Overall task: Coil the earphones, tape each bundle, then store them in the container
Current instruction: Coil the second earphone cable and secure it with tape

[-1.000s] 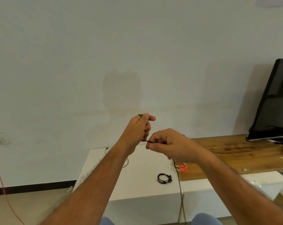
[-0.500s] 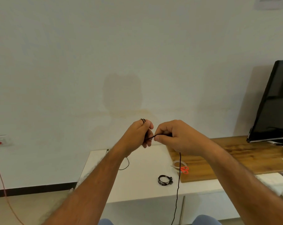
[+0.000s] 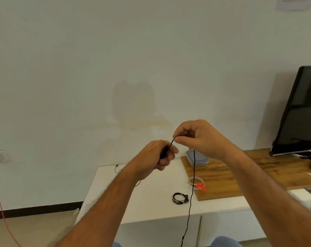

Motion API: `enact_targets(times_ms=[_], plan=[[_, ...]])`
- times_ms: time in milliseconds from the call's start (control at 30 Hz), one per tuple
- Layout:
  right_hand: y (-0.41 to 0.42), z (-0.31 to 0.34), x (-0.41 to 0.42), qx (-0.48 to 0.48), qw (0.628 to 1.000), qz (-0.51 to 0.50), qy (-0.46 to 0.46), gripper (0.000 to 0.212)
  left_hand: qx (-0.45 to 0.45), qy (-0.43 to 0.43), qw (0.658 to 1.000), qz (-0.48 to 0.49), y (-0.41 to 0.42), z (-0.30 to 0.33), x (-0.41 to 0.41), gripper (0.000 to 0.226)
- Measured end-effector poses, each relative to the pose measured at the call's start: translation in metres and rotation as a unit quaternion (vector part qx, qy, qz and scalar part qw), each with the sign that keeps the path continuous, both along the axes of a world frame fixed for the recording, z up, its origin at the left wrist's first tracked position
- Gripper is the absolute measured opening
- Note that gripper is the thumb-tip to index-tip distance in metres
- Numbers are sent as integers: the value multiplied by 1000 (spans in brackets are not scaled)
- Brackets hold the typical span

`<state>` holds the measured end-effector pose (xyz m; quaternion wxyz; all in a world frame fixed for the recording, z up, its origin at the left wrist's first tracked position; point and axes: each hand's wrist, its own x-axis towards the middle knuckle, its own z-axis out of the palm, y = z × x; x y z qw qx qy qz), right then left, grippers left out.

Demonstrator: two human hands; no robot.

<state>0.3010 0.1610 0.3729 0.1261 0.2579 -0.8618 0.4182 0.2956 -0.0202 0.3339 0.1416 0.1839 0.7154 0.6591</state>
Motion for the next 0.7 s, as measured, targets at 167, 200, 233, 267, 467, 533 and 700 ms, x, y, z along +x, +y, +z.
enact_targets(times_ms=[167, 200, 233, 267, 467, 533, 700], plan=[[6, -6, -13, -96, 994, 37, -43, 7, 74, -73, 991, -79, 0, 2, 4, 47], [6, -8, -15, -115, 991, 46, -54, 8, 95, -88, 987, -91, 0, 2, 4, 48], [6, -11, -17, -134, 987, 57, -63, 9, 112, -101, 983, -101, 0, 2, 5, 49], [6, -13, -18, -151, 984, 67, -71, 9, 121, -109, 980, -110, 0, 3, 5, 48], [-5, -31, -17, -233, 956, 134, -117, 14, 142, -102, 973, -149, 4, 7, 7, 38], [-7, -35, -17, -264, 944, 140, -138, 13, 141, -100, 975, -138, 3, 8, 7, 38], [-12, -36, -18, -302, 928, 147, -161, 15, 126, -72, 986, -87, 3, 9, 6, 41]])
